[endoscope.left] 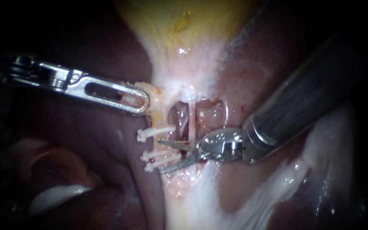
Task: Go to the cutting position left tube
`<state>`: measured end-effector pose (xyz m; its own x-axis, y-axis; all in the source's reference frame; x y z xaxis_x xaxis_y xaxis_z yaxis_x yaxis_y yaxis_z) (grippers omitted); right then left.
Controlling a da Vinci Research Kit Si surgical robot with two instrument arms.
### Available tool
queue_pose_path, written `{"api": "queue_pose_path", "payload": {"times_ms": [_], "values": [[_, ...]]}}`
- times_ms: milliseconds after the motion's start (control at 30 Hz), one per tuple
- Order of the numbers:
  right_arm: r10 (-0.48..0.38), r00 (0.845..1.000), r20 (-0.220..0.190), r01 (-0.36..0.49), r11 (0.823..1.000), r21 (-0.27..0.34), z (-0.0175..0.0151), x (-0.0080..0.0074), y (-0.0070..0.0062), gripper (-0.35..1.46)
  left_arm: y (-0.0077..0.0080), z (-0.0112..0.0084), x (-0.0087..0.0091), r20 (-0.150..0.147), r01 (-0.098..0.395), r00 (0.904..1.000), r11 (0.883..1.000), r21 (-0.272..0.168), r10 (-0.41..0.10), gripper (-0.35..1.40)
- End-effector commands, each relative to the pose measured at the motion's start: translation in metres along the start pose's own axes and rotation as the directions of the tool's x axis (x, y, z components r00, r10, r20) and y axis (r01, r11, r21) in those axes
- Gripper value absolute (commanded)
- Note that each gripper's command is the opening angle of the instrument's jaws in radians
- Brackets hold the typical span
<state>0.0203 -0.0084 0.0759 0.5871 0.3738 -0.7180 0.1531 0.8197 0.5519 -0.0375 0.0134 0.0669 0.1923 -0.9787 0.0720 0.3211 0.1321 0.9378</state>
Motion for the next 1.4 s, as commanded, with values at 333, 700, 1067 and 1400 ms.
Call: {"api": "queue_pose_path", "payload": {"times_ms": [333, 700, 1067, 1400], "values": [[0.001, 1.0, 0.0, -0.001, 1.0, 0.0, -0.0001, 0.0, 0.0, 1.32, 0.0, 0.0, 0.0, 0.0, -0.001, 1.0, 1.0, 0.001, 0.001, -0.35], [0.001, 1.0, 0.0, -0.001, 1.0, 0.001, -0.0006, -0.0004, 0.0003, 1.32, 0.0, -0.0001, 0.0, 0.0, -0.001, 1.0, 1.0, 0.001, 0.001, -0.35], [0.001, 1.0, 0.0, -0.001, 1.0, -0.001, -0.0012, -0.001, 0.0008, 1.32, -0.0001, -0.0001, 0.0001, -0.001, -0.001, 1.0, 1.0, 0.001, 0.001, -0.35], [0.001, 1.0, 0.0, -0.001, 1.0, -0.006, -0.0015, -0.0011, 0.0009, 1.32, -0.0001, -0.0002, 0.0002, -0.001, -0.001, 1.0, 1.0, 0.001, 0.001, -0.35]]}}
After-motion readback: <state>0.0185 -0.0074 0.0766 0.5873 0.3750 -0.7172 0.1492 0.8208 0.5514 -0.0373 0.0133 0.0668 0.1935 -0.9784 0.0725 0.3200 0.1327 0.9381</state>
